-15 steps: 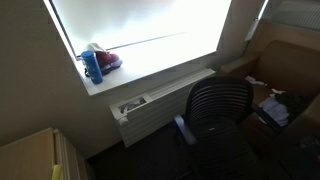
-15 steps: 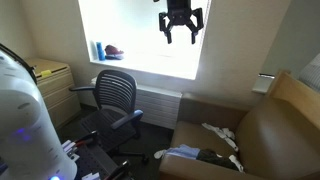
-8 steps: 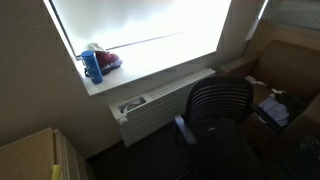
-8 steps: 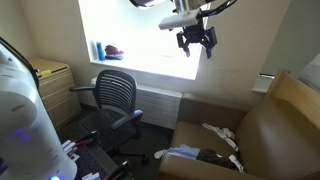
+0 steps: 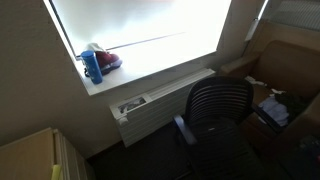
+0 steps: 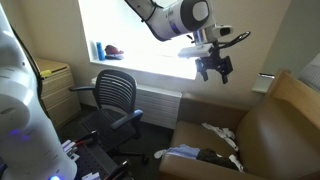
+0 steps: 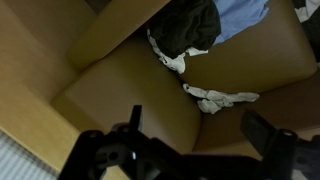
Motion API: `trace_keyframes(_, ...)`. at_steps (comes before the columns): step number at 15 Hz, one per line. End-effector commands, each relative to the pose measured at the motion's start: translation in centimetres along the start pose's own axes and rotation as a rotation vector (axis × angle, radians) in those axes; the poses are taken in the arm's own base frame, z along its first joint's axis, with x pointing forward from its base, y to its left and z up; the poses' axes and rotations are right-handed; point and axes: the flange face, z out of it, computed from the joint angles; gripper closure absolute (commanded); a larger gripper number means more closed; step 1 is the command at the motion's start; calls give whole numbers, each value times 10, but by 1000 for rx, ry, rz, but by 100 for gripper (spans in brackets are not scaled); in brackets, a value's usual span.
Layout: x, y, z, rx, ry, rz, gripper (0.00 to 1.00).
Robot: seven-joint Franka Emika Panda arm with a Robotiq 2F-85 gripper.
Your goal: Remove the dark grey clothing from the sofa and place it on the backrest of the black chair, return the clothing to the sofa
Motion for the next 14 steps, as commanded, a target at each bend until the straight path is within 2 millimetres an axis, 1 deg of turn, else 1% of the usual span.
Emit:
trace_keyframes(1,7,-2,13,-12,-18,107,0)
trace_keyframes(2,7,-9,39,-4,-51,172,0)
trace_keyframes(4,3,-19,78,-19,-67,290,0)
trace_keyframes(5,-1,-27,101,-42,-92,342,0)
trace_keyframes(7,0,-35,136,-81,-99,455,0)
trace_keyframes(9,1,-43,169,-137,-125,529,0)
trace_keyframes(10,1,-46,180,-164,-144,554,0)
trace_keyframes(11,0,-50,184,-183,-187,534,0)
trace_keyframes(12,-9,-46,174,-134,-162,528,0)
trace_keyframes(13,-8,-50,182,-143,-168,527,0)
trace_keyframes(14,-8,-53,184,-143,-170,524,0)
